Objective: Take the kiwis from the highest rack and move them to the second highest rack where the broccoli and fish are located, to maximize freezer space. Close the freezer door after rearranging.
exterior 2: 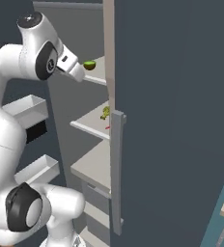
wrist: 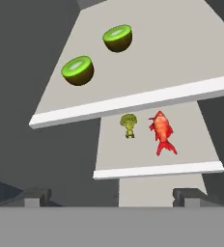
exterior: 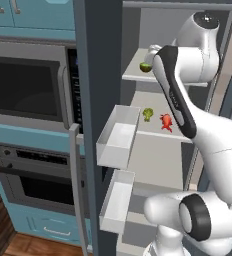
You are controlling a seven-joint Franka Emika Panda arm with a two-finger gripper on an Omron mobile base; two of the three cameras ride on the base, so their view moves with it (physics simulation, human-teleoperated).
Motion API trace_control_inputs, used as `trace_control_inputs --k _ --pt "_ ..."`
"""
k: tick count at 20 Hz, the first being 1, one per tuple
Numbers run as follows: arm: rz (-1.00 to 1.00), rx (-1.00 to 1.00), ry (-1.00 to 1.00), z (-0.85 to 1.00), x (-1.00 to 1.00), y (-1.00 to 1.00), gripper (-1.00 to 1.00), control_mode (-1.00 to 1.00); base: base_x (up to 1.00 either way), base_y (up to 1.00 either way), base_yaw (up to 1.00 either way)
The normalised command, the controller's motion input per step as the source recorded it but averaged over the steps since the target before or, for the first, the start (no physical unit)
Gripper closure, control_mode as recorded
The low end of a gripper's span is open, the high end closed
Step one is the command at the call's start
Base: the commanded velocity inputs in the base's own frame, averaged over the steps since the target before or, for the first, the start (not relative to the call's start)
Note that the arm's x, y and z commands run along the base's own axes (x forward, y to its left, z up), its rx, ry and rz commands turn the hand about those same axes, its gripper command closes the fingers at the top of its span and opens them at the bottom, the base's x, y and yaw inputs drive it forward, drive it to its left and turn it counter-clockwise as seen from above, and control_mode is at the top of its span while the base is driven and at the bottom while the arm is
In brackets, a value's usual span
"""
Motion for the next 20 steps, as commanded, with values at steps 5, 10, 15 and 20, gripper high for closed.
trace_control_inputs --k 5,10,15,20 --pt "0.00 0.03 -0.06 0.00 0.47 0.00 -1.00 -1.00 0.00 0.00 0.00" --pt "0.00 0.00 0.00 0.00 0.46 0.00 -1.00 -1.00 0.00 0.00 0.00" --pt "0.00 0.00 0.02 0.00 0.47 0.00 -1.00 -1.00 0.00 0.00 0.00" --pt "0.00 0.00 0.09 -0.07 0.45 0.00 -1.00 -1.00 0.00 0.00 0.00"
